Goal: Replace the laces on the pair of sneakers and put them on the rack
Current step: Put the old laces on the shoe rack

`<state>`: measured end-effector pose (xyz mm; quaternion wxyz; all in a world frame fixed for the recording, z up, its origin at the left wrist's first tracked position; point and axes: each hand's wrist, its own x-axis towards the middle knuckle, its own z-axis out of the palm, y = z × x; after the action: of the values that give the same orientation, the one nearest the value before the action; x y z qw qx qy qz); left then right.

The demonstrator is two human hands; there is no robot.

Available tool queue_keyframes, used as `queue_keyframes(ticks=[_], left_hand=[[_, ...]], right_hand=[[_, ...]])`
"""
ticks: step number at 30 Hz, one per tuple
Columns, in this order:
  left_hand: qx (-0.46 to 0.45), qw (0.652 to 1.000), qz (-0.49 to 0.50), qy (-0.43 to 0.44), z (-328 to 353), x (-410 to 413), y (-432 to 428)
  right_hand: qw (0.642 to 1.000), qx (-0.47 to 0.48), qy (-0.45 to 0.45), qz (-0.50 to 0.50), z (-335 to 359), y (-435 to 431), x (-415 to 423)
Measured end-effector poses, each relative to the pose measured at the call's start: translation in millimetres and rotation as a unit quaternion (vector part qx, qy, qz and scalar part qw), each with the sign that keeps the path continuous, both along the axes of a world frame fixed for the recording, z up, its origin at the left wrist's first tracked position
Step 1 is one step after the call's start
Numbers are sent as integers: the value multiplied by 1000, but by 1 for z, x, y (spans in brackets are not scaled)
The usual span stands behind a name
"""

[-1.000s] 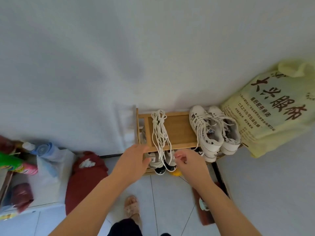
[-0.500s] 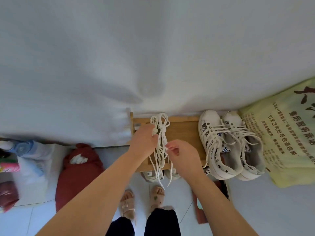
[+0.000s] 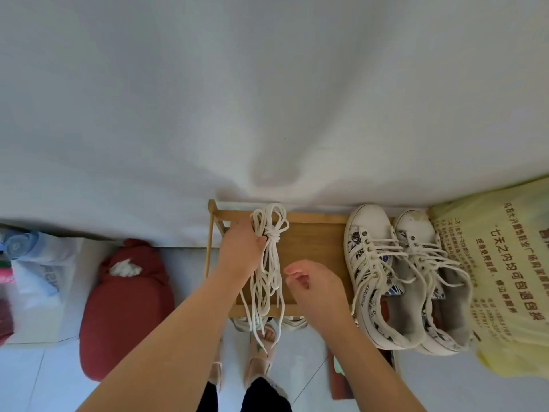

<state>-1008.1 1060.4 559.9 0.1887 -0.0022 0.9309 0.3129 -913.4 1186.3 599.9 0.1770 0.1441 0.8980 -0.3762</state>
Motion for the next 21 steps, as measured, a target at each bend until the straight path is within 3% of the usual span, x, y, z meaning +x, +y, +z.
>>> queue_keyframes(ticks=[7, 12, 21], left_hand=[[72, 995, 73, 16, 20, 16, -11], [152, 980, 120, 51, 57, 35, -29], [394, 889, 229, -46, 113, 61, -49]], right_hand=[[1000, 2, -3, 11, 4, 1, 0], [999, -47, 20, -6, 21, -6, -1], [983, -167, 56, 51, 63, -39, -8]])
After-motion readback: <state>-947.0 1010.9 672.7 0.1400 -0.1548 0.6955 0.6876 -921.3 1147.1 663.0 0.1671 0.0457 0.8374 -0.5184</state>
